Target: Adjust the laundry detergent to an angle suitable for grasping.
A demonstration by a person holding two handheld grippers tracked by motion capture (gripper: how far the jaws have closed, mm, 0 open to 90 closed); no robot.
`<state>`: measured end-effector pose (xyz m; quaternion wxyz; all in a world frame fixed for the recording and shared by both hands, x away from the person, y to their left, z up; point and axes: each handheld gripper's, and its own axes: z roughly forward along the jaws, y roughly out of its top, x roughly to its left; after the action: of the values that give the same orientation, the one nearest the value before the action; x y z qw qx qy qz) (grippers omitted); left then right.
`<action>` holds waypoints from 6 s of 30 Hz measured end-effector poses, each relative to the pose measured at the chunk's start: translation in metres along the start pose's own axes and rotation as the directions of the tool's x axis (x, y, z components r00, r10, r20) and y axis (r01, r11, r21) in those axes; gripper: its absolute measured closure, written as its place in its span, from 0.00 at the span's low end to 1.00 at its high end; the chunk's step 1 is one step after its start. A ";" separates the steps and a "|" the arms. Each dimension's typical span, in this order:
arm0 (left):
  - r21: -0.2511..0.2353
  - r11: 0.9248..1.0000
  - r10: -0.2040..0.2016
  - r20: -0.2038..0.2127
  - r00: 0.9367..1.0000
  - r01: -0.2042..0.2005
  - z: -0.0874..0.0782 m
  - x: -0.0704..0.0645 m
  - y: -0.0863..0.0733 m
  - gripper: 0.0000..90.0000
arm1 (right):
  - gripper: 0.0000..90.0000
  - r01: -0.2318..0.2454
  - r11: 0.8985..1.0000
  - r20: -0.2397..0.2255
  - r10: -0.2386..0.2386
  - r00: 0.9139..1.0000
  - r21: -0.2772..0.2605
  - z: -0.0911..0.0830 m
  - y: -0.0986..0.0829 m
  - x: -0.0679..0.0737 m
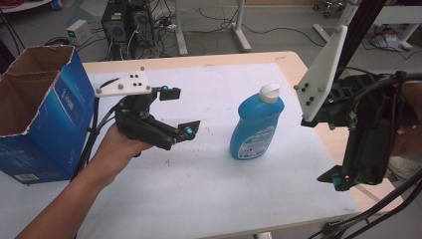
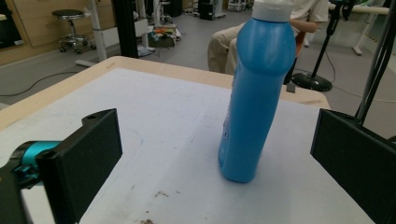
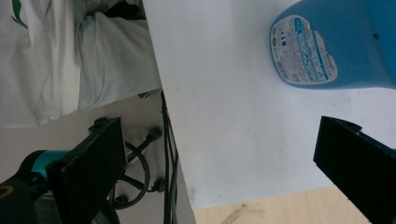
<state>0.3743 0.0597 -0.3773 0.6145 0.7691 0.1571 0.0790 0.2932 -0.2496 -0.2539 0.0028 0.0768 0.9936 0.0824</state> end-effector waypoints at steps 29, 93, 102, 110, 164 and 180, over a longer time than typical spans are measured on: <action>0.087 0.996 0.010 0.120 0.993 -0.020 0.086 -0.013 0.009 0.02 | 0.02 0.002 1.000 0.003 -0.002 1.000 0.007 0.000 -0.005 0.001; 0.123 0.992 -0.001 0.152 0.988 -0.018 0.143 -0.023 -0.008 0.29 | 0.02 -0.005 1.000 0.009 0.005 1.000 -0.014 0.000 -0.017 -0.005; 0.123 0.992 0.010 0.172 0.985 -0.031 0.143 -0.025 -0.009 0.39 | 0.02 -0.002 1.000 0.012 0.002 1.000 -0.015 0.000 -0.018 -0.005; 0.115 0.993 0.014 0.179 0.984 -0.035 0.143 -0.027 -0.009 0.44 | 0.02 -0.002 1.000 0.010 0.002 1.000 -0.019 0.001 -0.017 -0.006; 0.101 0.977 0.154 0.284 0.946 -0.189 0.047 0.018 0.020 0.50 | 0.02 0.022 1.000 -0.010 -0.022 1.000 0.001 0.012 0.013 -0.011; 0.096 0.981 0.132 0.298 0.945 -0.167 0.033 0.028 -0.003 0.50 | 0.02 0.018 1.000 -0.013 -0.018 1.000 0.015 0.012 0.021 -0.012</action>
<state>0.4102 0.0391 -0.3900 0.5757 0.8176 0.0107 0.0020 0.3083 -0.2287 -0.2623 -0.0037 0.0671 0.9949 0.0753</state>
